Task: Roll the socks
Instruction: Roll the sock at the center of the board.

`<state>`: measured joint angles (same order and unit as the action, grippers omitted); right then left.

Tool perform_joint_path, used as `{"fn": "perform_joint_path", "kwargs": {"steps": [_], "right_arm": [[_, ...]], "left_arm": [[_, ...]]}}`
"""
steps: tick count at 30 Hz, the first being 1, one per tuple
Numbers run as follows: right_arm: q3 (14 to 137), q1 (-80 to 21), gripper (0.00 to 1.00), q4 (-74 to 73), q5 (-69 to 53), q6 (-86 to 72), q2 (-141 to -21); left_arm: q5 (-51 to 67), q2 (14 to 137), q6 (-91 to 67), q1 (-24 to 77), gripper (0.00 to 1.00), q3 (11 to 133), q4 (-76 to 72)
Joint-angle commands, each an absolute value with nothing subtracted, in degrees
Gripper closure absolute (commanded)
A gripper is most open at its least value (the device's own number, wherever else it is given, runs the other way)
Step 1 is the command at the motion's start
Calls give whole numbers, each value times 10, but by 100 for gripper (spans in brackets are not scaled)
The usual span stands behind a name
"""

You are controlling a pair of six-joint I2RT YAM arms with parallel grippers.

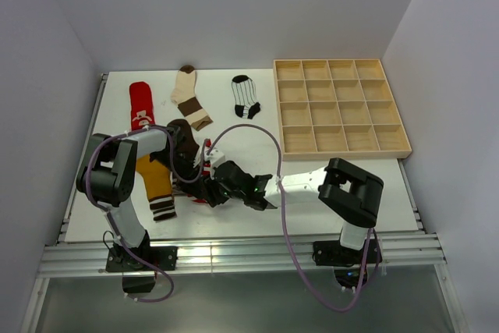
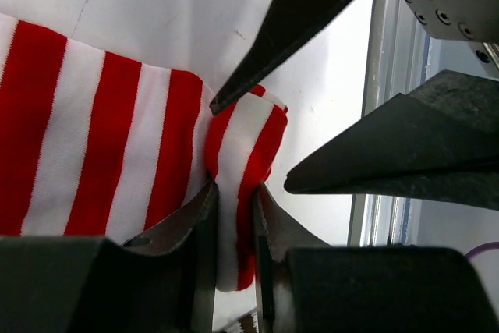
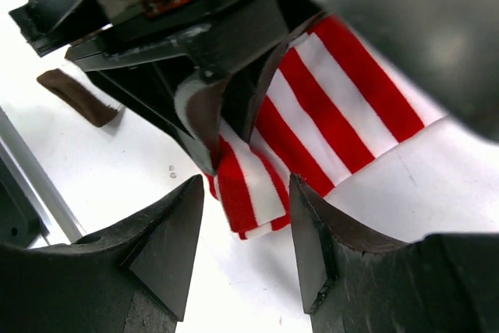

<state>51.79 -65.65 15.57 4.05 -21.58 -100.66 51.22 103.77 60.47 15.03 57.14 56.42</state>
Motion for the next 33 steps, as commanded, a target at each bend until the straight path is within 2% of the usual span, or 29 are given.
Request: {"fn": "perform_joint_path", "kwargs": {"steps": [1,9,12,14,16,19,24,33], "right_arm": [[548,-693,45,180,3,-168,-1016],[559,-696,48,170,-2,-164,-1048],[562,-696,53,170,-2,-163,-1061],[561,-696,61,171,-3,-164,-1066],[560,-696,62,171,-6,-164,-1069],[557,-696,60,169,-11,-165,-1069],[530,-696,49,187,-5,-169,-1040],[462,-698,47,239,-4,-181,-972]], "left_arm": [[520,1046,577,159,100,590,562],[523,1049,581,159,100,592,566],[526,1048,582,159,100,592,567],[526,1049,582,159,100,593,568],[527,1050,582,159,100,594,569],[528,1053,581,159,100,595,568],[527,1054,577,159,100,597,566],[526,1057,575,159,100,596,563]]}}
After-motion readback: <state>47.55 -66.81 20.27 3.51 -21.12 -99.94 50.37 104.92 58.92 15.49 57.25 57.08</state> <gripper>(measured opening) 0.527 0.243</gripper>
